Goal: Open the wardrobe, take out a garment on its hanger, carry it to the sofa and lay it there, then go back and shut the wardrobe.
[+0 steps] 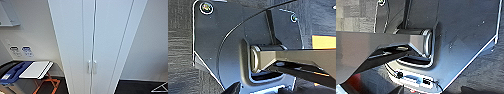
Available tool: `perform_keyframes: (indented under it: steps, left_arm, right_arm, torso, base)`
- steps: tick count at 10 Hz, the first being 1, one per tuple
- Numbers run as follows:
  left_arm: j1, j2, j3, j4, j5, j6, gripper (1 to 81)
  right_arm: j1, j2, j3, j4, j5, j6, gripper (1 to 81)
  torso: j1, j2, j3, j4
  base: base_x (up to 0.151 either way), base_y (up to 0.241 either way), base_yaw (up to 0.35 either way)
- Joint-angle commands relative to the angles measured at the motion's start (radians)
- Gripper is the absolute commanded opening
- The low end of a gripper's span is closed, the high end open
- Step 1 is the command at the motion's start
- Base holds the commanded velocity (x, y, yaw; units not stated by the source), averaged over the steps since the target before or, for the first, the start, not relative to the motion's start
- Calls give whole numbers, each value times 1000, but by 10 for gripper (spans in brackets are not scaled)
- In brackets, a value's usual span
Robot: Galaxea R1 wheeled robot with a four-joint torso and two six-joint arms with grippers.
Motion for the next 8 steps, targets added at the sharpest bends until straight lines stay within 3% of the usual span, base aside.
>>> perform_keyframes:
  steps: [1, 4, 8]
  left_arm:
    - [-28, -11, 14, 7, 56, 10, 811]
    - [-28, -11, 14, 7, 56, 10, 811]
    - [-28, -11, 16, 7, 61, 8, 811]
  right_arm:
    - [29, -8, 7, -10, -69, -13, 811]
    - [29, -8, 10, -10, -68, -15, 811]
    - [38, -12, 13, -5, -66, -15, 811]
  torso:
    - [0, 0, 0, 0]
    - [0, 0, 0, 0]
    - [1, 1, 0, 0]
  base:
    - [78, 0, 0]
    - [73, 0, 0]
    - [0, 0, 0]
